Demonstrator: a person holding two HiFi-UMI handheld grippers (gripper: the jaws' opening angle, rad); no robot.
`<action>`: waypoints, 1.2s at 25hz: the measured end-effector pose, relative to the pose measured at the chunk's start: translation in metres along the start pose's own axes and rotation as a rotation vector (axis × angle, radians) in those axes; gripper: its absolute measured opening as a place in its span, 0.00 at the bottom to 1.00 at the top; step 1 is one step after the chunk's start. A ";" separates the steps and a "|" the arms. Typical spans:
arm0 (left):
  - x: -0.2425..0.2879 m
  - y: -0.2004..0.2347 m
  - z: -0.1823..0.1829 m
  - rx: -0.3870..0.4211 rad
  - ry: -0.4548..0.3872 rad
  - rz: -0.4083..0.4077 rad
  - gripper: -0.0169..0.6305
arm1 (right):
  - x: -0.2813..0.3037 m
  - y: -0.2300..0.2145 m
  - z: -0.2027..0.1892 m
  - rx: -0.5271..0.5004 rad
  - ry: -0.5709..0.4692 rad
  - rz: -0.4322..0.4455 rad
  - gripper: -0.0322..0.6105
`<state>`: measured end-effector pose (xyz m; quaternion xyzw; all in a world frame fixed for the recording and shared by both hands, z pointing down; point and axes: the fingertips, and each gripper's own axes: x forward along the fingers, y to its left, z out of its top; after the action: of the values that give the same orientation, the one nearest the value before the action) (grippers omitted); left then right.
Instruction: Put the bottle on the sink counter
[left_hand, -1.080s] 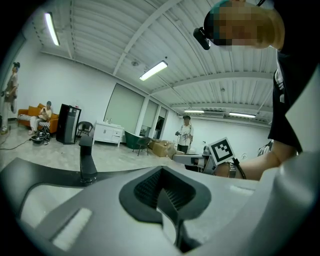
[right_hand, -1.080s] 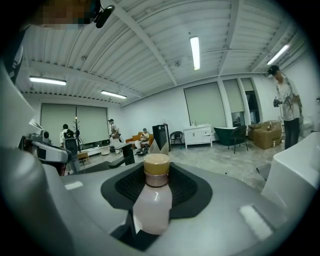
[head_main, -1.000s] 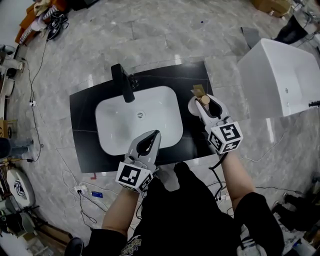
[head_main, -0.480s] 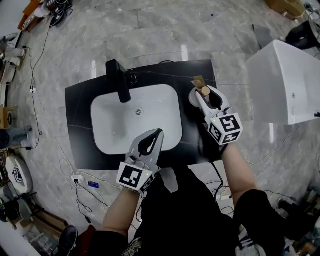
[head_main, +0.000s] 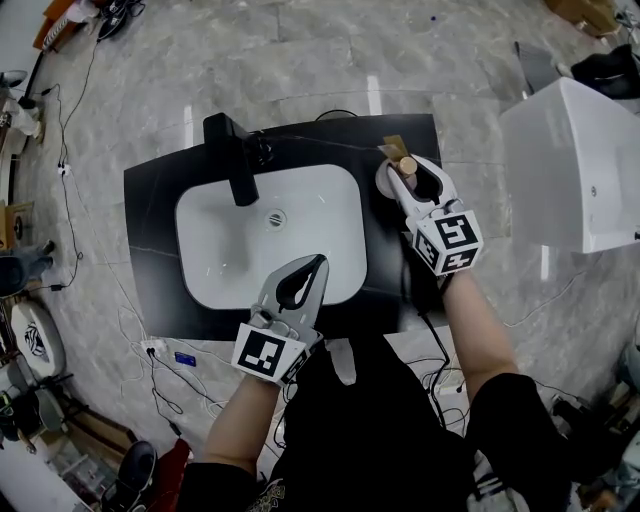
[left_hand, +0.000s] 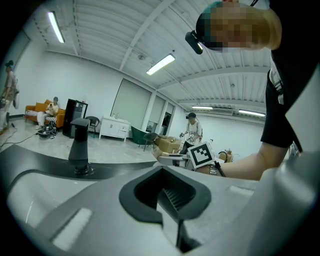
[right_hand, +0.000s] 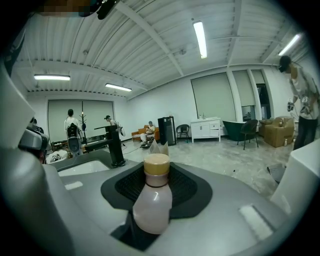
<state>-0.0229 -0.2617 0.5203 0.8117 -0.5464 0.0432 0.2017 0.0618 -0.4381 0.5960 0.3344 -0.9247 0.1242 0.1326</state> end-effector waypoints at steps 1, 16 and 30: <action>-0.001 0.001 -0.002 -0.006 -0.001 0.000 0.03 | 0.002 0.000 -0.001 -0.001 0.000 0.001 0.31; -0.019 0.005 -0.019 -0.033 0.029 0.008 0.03 | 0.016 0.003 -0.011 -0.013 -0.003 -0.016 0.31; -0.025 0.008 -0.014 -0.035 0.028 0.015 0.03 | 0.015 0.007 -0.013 -0.070 0.005 -0.027 0.31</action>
<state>-0.0382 -0.2368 0.5282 0.8034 -0.5502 0.0466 0.2230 0.0483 -0.4377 0.6124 0.3415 -0.9236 0.0907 0.1484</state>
